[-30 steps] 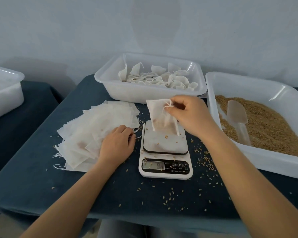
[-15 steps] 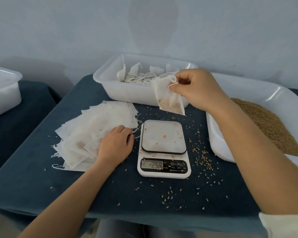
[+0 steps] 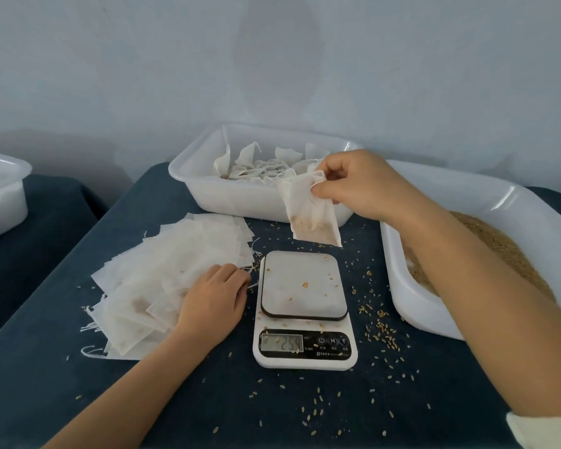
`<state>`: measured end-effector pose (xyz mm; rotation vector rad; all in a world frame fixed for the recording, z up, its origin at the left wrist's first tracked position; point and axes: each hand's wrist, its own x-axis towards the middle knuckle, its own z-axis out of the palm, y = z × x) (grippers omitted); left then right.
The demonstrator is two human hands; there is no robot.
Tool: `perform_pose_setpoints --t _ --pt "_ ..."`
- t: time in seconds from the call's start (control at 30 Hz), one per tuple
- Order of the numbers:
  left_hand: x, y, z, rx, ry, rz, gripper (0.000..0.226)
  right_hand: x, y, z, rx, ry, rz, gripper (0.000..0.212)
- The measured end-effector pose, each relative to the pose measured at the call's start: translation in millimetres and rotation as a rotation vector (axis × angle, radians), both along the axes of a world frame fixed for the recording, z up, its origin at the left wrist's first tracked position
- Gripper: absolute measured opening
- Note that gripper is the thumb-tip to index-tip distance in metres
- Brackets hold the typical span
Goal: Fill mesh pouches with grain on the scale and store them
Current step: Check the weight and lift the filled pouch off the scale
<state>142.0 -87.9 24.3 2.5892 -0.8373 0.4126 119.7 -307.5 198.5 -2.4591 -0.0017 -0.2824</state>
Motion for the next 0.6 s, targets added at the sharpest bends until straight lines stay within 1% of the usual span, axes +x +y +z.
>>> perform_pose_setpoints --t 0.07,0.13,0.2,0.27,0.33,0.4,0.47,0.6 --pt "0.6 0.8 3.3 0.044 -0.062 0.021 0.025 12.1 -7.3 7.5 0.024 0.028 -0.022 0.006" --pt "4.8 2.0 8.1 0.098 -0.100 0.112 0.035 28.3 -17.8 16.3 0.049 0.055 -0.050 0.002" --pt "9.6 3.3 9.6 0.163 -0.019 0.219 0.046 47.4 -30.2 23.1 0.143 0.086 -0.076 0.005" --pt "13.1 4.9 8.4 0.259 0.096 0.303 0.061 69.0 -42.2 26.4 0.306 0.097 -0.105 0.008" --pt "12.7 6.6 7.7 0.255 0.137 0.299 0.068 93.1 -52.6 26.6 0.468 0.086 -0.135 0.009" --pt "11.6 8.7 6.4 0.219 0.167 0.256 0.078 118.3 -60.9 24.1 0.578 0.070 -0.154 0.009" --pt "9.5 9.6 6.9 0.183 0.168 0.267 0.078 143.7 -66.2 18.6 0.615 0.074 -0.168 0.009" --pt "15.3 8.2 -2.0 0.159 0.090 0.280 0.076 191.1 -67.4 3.3 0.599 0.100 -0.185 0.010"
